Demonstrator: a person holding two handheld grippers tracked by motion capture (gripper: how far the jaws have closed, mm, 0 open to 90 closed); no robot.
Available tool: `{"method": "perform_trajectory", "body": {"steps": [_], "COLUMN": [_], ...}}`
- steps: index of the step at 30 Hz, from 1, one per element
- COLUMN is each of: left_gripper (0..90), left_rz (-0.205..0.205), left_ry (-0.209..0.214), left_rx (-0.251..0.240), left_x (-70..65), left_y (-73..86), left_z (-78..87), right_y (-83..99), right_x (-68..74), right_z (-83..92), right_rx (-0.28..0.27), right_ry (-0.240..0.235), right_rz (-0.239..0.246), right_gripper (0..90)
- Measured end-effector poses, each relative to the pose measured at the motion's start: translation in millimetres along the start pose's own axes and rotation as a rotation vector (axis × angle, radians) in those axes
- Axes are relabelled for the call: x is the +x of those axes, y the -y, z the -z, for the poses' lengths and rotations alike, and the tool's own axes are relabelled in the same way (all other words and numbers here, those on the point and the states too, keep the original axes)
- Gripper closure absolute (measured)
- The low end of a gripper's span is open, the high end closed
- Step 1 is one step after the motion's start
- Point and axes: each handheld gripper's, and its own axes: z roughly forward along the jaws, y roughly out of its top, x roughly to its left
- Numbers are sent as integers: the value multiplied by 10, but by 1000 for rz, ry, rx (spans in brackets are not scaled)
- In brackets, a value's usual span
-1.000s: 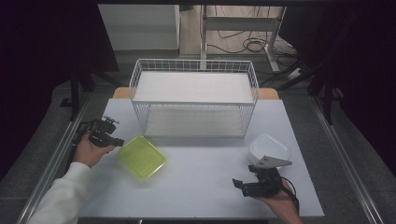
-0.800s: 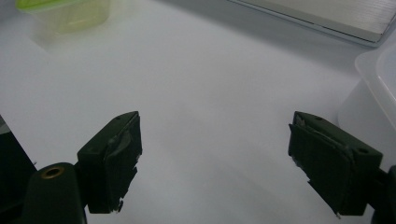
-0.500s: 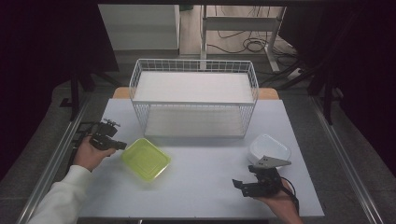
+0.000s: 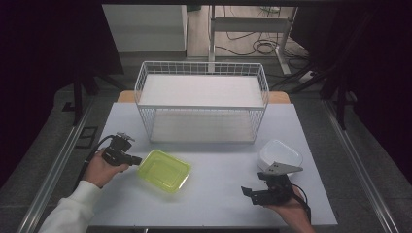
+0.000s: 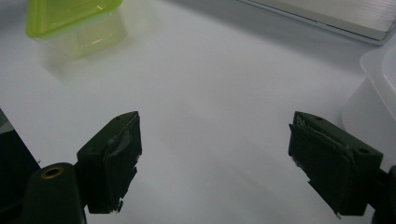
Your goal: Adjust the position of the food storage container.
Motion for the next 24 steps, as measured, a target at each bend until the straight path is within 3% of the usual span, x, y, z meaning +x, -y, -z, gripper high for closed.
{"method": "perform_trajectory", "body": {"steps": [3, 14, 19, 24], "left_gripper": [900, 900, 900, 900], "left_rz": [-20, -30, -69, -88], "left_ry": [11, 77, 107, 146], "left_rx": [9, 1, 0, 2], "left_x": [-82, -308, -537, -685], "left_y": [-4, -51, -102, -100], "left_z": [-50, -147, -228, -271], "right_y": [1, 0, 1, 6], "right_x": [-3, -1, 2, -6], "right_z": [1, -7, -15, -7], "right_rx": [0, 7, 7, 6], "right_ry": [2, 0, 0, 3], "right_rz": [1, -1, -2, -4], "right_gripper": [172, 172, 171, 171]}}
